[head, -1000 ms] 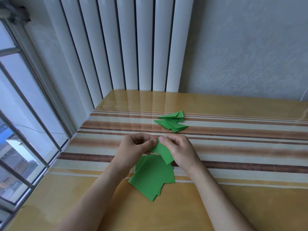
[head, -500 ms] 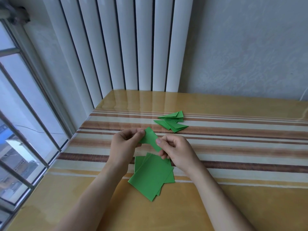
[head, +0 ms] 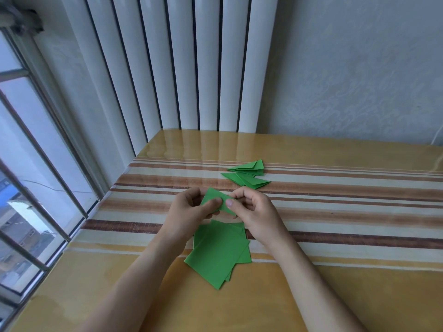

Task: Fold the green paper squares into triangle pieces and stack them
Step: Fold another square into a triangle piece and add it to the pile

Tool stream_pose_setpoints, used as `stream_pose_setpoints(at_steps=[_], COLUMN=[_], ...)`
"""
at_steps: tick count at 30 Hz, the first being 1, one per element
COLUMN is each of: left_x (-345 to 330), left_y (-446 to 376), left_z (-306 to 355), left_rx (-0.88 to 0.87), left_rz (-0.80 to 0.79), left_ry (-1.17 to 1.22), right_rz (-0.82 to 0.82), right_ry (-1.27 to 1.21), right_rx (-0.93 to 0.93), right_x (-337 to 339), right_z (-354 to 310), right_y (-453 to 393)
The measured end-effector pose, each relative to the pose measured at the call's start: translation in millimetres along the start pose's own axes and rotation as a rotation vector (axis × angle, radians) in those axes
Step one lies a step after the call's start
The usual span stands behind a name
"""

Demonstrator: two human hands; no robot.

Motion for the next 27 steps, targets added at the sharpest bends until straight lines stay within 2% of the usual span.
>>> stream_pose_setpoints(at_steps=[3,7,12,16,19,23,27], left_x=[-0.4,3.3,1.1,-3.7,-8.4,-11.9,-15.5], left_y=[0.5,0.8,4.1,10.6,13.7,13.6,9.9], left_z=[2.8,11.9,20.5,27.2,29.7,29.0,20.6], left_rx=[-0.095,-0.235,-0.347,-0.442,-0.506,-0.542,-0.457], left_rz=[-0.001,0.083,0.132,0.153,0.155,0.159,0.086], left_ry=[-0.080,-0.184,-0.317,-0.491,-0.595,-0.688,-0.700], right_rz=[0.046,0.159,0.168,0.116,0.137,0.156,0.189], right_ry=[0.038,0.071,-0.197,-0.335,-0.366,-0.330,-0.248], right_rx=[0.031,0.048,-0.128,-0.166,-0.188,-0.181,-0.173], right_x=[5.7,15.5,12.9,2.5,4.2,7.3,11.8], right_z=[-1.0,-1.5,10.6,7.9,9.8,13.4,14.9], right_y=[-0.6,-2.2,2.6,3.3,4.1,4.0,2.8])
Point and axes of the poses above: each hand's wrist, its own y-axis away from the middle knuckle, its own x-axis out of the back of the hand, z = x × y, the point moved 8 cm from there along -y, towards the middle knuckle, and after that the axes turned 6 degrees about x, right-handed, at the moved point
